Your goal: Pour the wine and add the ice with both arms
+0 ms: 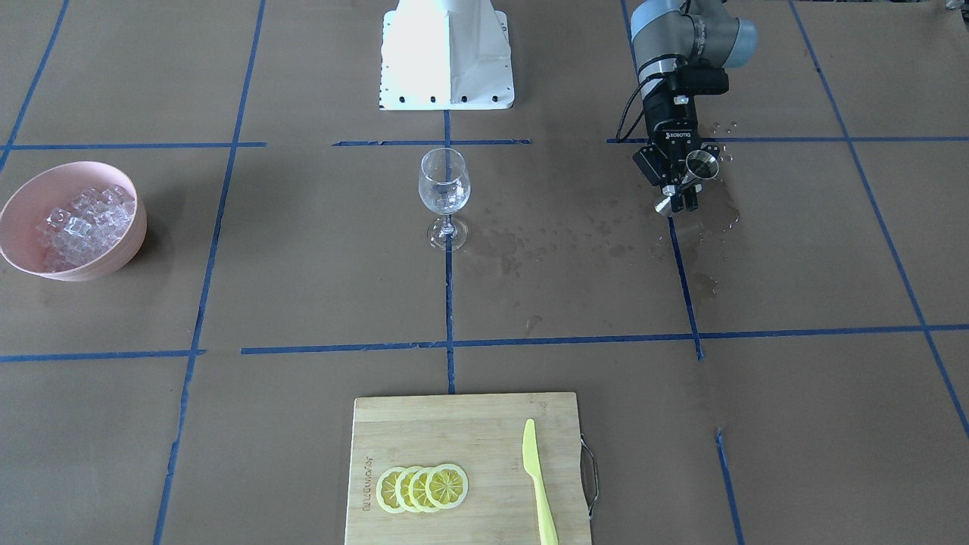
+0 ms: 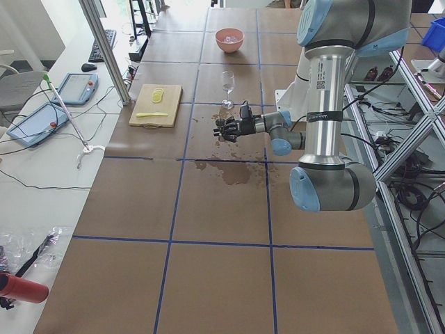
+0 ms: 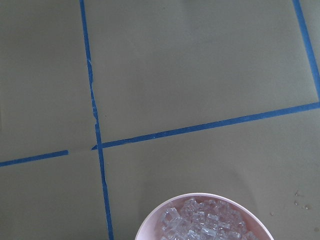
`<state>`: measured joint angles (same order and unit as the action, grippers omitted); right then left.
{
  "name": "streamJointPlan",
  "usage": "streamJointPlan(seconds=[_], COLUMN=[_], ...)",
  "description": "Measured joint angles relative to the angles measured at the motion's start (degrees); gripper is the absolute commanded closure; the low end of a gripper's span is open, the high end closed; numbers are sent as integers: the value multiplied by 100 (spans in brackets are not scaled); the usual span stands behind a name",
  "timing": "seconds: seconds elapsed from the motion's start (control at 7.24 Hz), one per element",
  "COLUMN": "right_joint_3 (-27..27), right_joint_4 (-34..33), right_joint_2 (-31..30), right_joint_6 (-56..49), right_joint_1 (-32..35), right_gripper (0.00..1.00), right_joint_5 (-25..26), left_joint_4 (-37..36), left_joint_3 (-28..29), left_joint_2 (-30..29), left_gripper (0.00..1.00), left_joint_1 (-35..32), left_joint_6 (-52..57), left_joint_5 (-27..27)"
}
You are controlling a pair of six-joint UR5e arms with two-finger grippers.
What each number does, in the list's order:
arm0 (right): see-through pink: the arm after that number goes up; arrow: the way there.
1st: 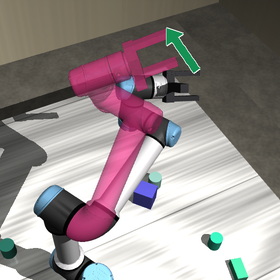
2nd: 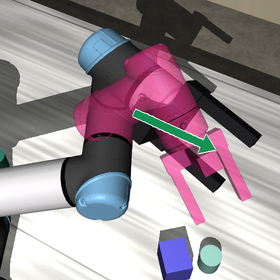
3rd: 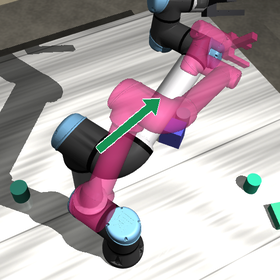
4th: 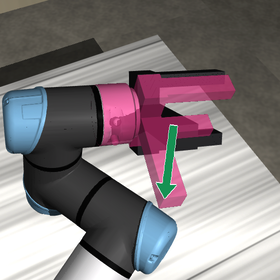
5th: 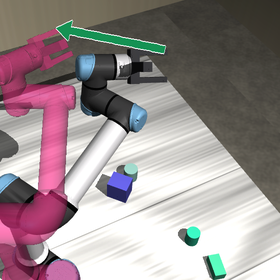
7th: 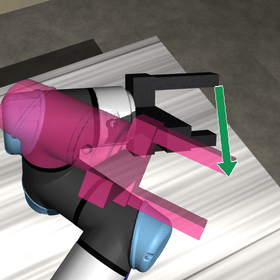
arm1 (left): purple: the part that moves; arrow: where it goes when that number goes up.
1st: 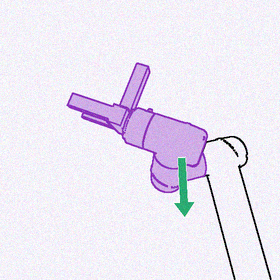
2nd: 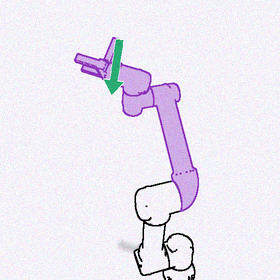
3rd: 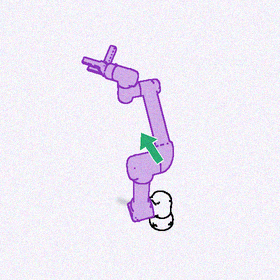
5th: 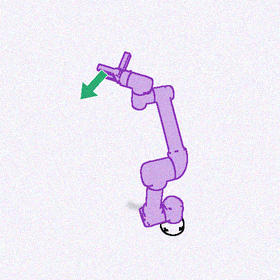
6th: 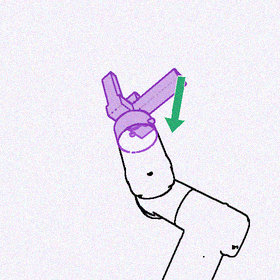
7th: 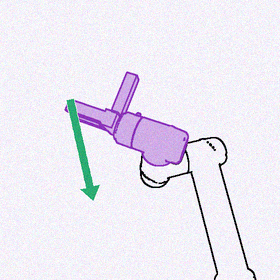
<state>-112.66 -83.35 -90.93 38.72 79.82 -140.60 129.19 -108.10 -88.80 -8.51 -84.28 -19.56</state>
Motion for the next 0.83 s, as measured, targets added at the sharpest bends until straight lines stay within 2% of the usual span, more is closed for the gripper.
streamJointPlan(seconds=[0.55,0.83], right_joint_3=[-496,-522], right_joint_4=[202,394], right_joint_2=[10,-106], right_joint_6=[1028,1315], right_joint_1=[-986,-1381], right_gripper=[0,0], right_joint_5=[841,1254], left_joint_4=[1535,1810], left_joint_3=[-56,-59], left_joint_2=[-102,-239], left_gripper=[100,100], left_joint_1=[-95,-236], left_joint_6=[2253,2999], left_joint_5=[-115,-278])
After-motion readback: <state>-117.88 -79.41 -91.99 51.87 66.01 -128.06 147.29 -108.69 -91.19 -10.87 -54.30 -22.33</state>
